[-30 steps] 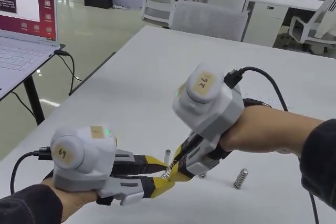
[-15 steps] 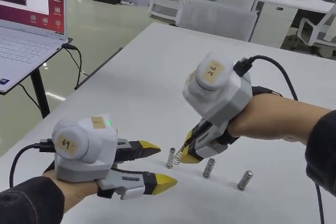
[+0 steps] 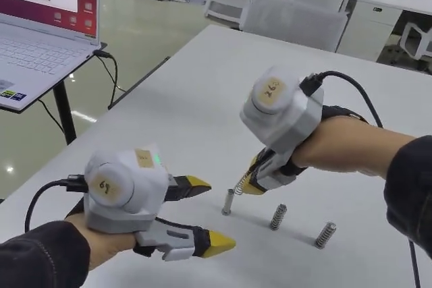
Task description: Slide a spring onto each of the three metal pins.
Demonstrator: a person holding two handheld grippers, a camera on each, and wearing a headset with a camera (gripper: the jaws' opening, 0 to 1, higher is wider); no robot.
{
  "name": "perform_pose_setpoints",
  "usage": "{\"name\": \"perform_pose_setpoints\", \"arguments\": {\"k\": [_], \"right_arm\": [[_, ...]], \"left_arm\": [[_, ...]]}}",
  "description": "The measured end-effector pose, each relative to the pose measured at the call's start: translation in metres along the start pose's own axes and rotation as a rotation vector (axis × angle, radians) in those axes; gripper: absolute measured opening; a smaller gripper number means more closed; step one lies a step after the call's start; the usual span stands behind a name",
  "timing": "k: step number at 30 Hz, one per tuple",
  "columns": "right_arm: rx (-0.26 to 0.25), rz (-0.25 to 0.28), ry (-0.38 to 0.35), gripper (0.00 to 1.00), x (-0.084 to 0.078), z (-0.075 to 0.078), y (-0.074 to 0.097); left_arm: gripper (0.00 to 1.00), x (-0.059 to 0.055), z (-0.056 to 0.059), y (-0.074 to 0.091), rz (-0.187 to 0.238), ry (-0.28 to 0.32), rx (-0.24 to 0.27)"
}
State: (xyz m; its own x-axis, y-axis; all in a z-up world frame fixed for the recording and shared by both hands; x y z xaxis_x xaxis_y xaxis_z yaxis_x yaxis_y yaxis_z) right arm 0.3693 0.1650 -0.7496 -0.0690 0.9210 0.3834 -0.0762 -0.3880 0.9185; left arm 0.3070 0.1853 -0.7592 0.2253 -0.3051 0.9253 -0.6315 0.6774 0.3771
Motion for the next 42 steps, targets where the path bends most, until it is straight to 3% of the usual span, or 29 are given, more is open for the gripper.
{"name": "perform_pose_setpoints", "arguments": {"k": [13,31,42], "right_arm": [[0.023,-0.055,0.005,0.08,-0.002,0.011,-0.021],[0.068,-0.133,0.028,0.08,-0.006,0.008,-0.049],[0.079,-0.191,0.034,0.08,-0.017,0.005,-0.065]], "left_arm": [[0.52,-0.003,-0.001,0.0,-0.022,-0.024,0.002],[0.5,-0.005,-0.002,-0.001,-0.023,-0.01,-0.003],[0.49,-0.006,-0.001,-0.001,-0.027,-0.009,-0.007]]}}
Point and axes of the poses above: the centre of the closed fingertips' face, and the gripper's own axes: y roughly backward along the fingers, z roughly to its right, x roughly out of its top, the point moved 2 cm from there along y, roughly backward along the fingers, and after that the axes turned 1 degree about -y, right-handed, at the moved point
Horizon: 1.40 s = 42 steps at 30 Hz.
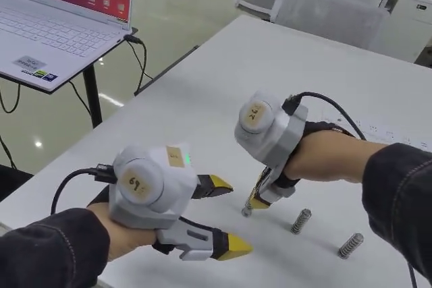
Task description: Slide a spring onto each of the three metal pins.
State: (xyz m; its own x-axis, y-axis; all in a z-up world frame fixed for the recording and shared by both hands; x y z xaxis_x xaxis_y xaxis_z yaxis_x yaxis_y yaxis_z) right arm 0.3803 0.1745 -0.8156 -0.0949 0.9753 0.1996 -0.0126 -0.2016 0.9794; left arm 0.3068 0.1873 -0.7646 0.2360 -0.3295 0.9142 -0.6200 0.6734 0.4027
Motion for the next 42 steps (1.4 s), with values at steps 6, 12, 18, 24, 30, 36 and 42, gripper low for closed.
{"name": "perform_pose_setpoints", "arguments": {"k": [6,12,18,24,30,36,42], "right_arm": [[-0.002,-0.019,-0.01,0.08,-0.01,-0.002,-0.008],[-0.003,-0.009,-0.028,0.08,-0.011,-0.002,-0.01],[-0.006,0.0,-0.02,0.09,-0.01,-0.003,-0.01],[-0.016,0.018,-0.017,0.15,-0.01,-0.003,-0.008],[-0.039,0.056,-0.036,0.17,-0.014,-0.002,0.004],[-0.074,0.112,-0.067,0.18,-0.018,-0.001,0.02],[-0.108,0.201,-0.108,0.2,-0.015,-0.004,0.036]], "left_arm": [[0.48,0.0,0.0,0.0,0.001,0.002,-0.001],[0.48,0.0,0.0,-0.001,-0.002,0.007,-0.004],[0.48,-0.001,0.0,-0.001,-0.005,0.008,-0.004],[0.48,-0.002,0.001,-0.001,-0.009,0.011,-0.006],[0.49,-0.004,0.003,-0.002,-0.018,0.012,-0.014],[0.49,-0.005,0.004,-0.003,-0.022,0.016,-0.02],[0.5,-0.005,0.006,-0.003,-0.022,0.023,-0.028]]}}
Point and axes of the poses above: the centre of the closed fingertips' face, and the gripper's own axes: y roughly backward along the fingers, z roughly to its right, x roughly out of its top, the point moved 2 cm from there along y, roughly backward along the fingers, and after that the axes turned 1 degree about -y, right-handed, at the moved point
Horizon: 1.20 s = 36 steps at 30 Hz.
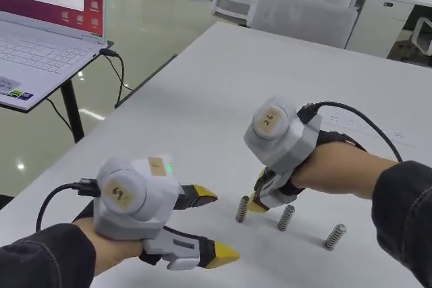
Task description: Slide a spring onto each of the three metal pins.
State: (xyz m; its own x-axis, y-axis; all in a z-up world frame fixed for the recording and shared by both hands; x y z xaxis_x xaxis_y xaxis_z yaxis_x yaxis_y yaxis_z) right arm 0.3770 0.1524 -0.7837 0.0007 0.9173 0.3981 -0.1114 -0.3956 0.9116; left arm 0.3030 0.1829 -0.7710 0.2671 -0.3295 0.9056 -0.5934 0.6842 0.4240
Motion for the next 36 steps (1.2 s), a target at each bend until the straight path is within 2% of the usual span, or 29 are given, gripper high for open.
{"name": "perform_pose_setpoints", "arguments": {"k": [10,14,22,28,33,36], "right_arm": [[-0.022,0.063,-0.063,0.2,-0.01,-0.012,0.016],[-0.012,0.124,-0.11,0.19,-0.01,-0.02,0.024],[-0.012,0.201,-0.154,0.2,-0.019,-0.033,0.038],[-0.007,0.272,-0.172,0.2,-0.029,-0.05,0.053],[-0.011,0.295,-0.182,0.21,-0.041,-0.061,0.058],[-0.012,0.31,-0.212,0.22,-0.051,-0.065,0.061]], "left_arm": [[0.52,0.002,0.004,-0.001,0.005,0.006,-0.013],[0.52,0.002,0.005,-0.001,0.007,0.01,-0.016],[0.53,0.002,0.007,-0.002,0.007,0.007,-0.024],[0.55,0.003,0.009,-0.002,0.012,0.007,-0.028],[0.56,0.004,0.01,-0.002,0.013,0.007,-0.032],[0.56,0.004,0.01,-0.002,0.014,0.006,-0.035]]}}
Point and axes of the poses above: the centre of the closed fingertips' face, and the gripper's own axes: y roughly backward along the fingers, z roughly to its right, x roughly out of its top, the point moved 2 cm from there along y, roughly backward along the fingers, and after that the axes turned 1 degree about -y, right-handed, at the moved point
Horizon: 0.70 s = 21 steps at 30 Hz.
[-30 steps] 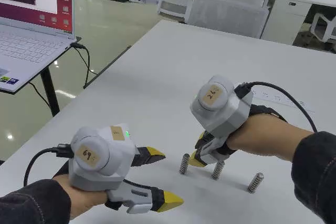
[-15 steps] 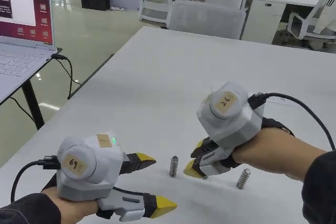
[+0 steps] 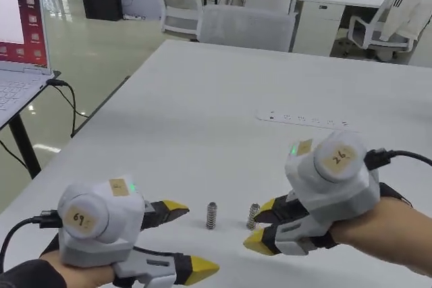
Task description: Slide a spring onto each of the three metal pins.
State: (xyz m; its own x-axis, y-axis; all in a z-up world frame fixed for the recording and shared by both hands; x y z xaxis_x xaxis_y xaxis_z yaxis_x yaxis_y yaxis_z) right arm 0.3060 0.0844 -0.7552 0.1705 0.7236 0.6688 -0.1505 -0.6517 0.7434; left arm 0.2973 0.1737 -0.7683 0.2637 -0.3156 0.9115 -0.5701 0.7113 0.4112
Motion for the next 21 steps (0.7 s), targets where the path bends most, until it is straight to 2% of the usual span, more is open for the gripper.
{"name": "perform_pose_setpoints", "arguments": {"k": [6,13,21], "right_arm": [[-0.013,0.029,-0.057,0.23,-0.017,-0.002,0.009],[-0.081,0.07,-0.147,0.26,-0.043,0.011,0.027],[-0.146,0.126,-0.2,0.32,-0.059,0.027,0.045]], "left_arm": [[0.58,0.0,0.001,0.0,-0.001,0.005,-0.006],[0.59,0.0,0.002,0.0,0.0,0.013,-0.01],[0.6,-0.001,0.001,0.0,0.001,0.021,-0.009]]}}
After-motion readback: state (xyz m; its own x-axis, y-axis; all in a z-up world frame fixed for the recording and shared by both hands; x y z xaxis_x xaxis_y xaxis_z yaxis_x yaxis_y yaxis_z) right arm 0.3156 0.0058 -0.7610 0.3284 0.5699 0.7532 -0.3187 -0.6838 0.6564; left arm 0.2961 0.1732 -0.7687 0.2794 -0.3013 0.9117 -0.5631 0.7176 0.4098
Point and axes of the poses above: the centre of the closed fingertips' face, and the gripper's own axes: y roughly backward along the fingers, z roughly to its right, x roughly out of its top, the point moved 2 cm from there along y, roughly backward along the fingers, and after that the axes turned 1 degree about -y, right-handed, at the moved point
